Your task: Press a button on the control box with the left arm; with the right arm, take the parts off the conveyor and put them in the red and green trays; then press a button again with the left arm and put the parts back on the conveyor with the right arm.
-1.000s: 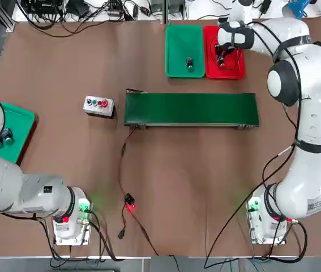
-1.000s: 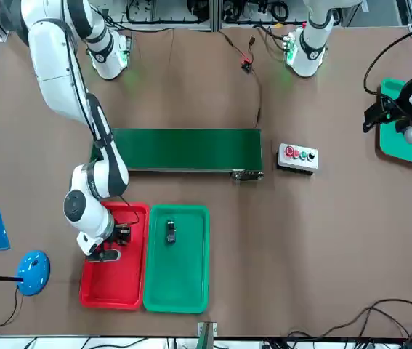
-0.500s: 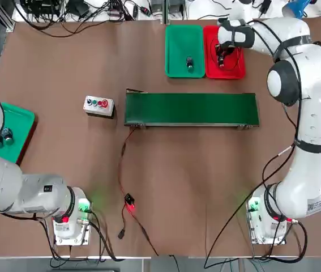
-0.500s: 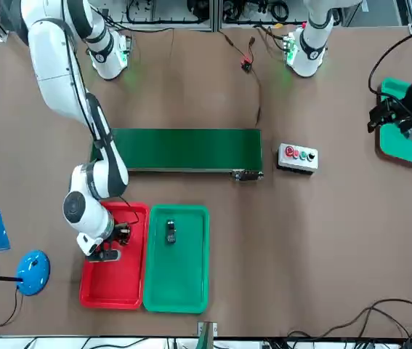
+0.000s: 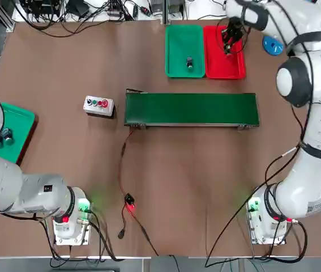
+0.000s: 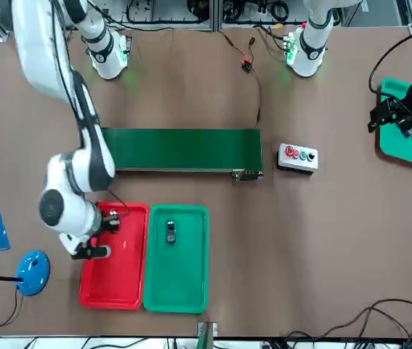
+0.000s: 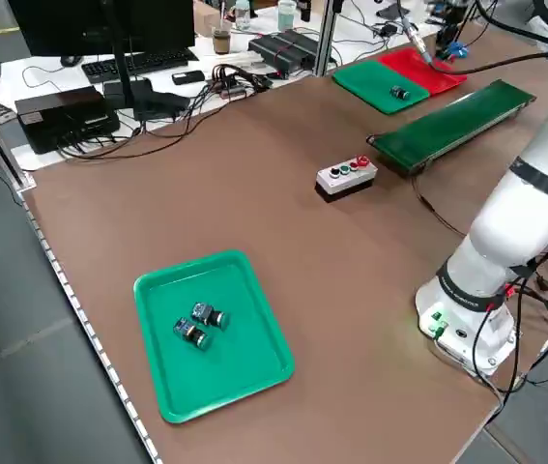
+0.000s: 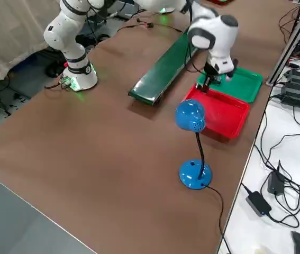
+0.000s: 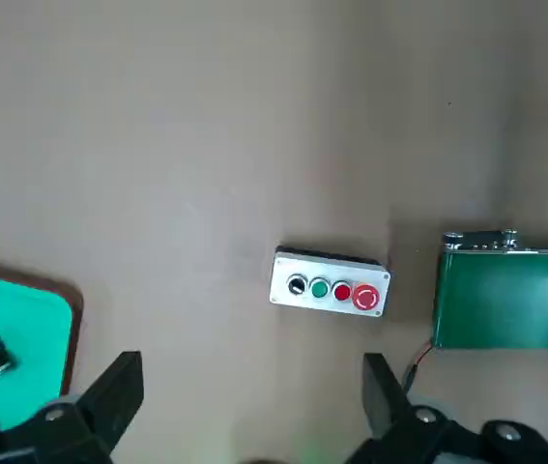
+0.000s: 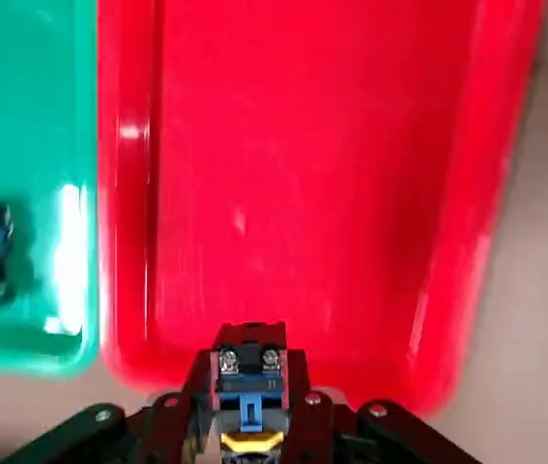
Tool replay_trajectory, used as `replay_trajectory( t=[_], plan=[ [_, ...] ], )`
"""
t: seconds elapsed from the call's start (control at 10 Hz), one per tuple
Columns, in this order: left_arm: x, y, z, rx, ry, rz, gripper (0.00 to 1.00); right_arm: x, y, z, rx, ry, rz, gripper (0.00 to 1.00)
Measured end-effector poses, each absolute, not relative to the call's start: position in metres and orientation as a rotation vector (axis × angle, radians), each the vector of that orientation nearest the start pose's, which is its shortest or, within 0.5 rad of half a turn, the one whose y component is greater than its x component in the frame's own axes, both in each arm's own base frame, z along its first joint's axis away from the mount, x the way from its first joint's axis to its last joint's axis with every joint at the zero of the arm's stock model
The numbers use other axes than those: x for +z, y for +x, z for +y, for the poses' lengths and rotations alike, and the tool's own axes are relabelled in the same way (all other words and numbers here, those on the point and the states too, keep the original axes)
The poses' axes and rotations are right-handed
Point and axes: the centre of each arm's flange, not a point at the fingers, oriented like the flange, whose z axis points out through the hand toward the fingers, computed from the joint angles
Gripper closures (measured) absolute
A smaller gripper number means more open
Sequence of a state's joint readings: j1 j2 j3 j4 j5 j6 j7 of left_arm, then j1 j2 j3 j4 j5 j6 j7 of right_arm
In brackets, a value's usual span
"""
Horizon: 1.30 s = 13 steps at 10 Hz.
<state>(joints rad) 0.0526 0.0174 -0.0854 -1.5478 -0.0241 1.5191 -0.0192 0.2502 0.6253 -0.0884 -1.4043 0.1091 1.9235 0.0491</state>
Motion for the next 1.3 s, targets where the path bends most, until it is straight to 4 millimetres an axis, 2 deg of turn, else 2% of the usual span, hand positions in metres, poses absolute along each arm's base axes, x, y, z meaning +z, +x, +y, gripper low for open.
replay_trajectory(
  t=[0.2,0.3,0.4,0.5,0.7,0.9,1.0,1.3],
  plan=[
    [0.62,0.555,-0.021,0.078,-3.165,0.025,0.0,0.382,0.671,0.107,0.271,-3.113,-0.167,0.67],
    [0.618,0.555,-0.023,0.083,-3.165,0.03,0.0,0.392,0.655,0.096,0.297,-3.116,-0.183,0.67],
    [0.617,0.556,-0.024,0.087,-3.165,0.032,0.0,0.394,0.636,0.087,0.332,-3.117,-0.207,0.67],
    [0.616,0.556,-0.024,0.089,-3.165,0.032,0.0,0.39,0.617,0.079,0.356,-3.112,-0.242,0.67],
    [0.616,0.557,-0.024,0.088,-3.165,0.032,0.0,0.37,0.572,0.066,0.313,-3.099,-0.282,0.67],
    [0.617,0.557,-0.024,0.085,-3.165,0.033,0.0,0.344,0.522,0.062,0.273,-3.094,-0.291,0.67],
    [0.617,0.557,-0.024,0.085,-3.165,0.033,0.0,0.333,0.504,0.063,0.266,-3.093,-0.297,0.67],
    [0.62,0.557,-0.027,0.064,-3.166,0.032,0.0,0.304,0.481,0.064,0.187,-3.099,-0.307,0.67]
  ],
)
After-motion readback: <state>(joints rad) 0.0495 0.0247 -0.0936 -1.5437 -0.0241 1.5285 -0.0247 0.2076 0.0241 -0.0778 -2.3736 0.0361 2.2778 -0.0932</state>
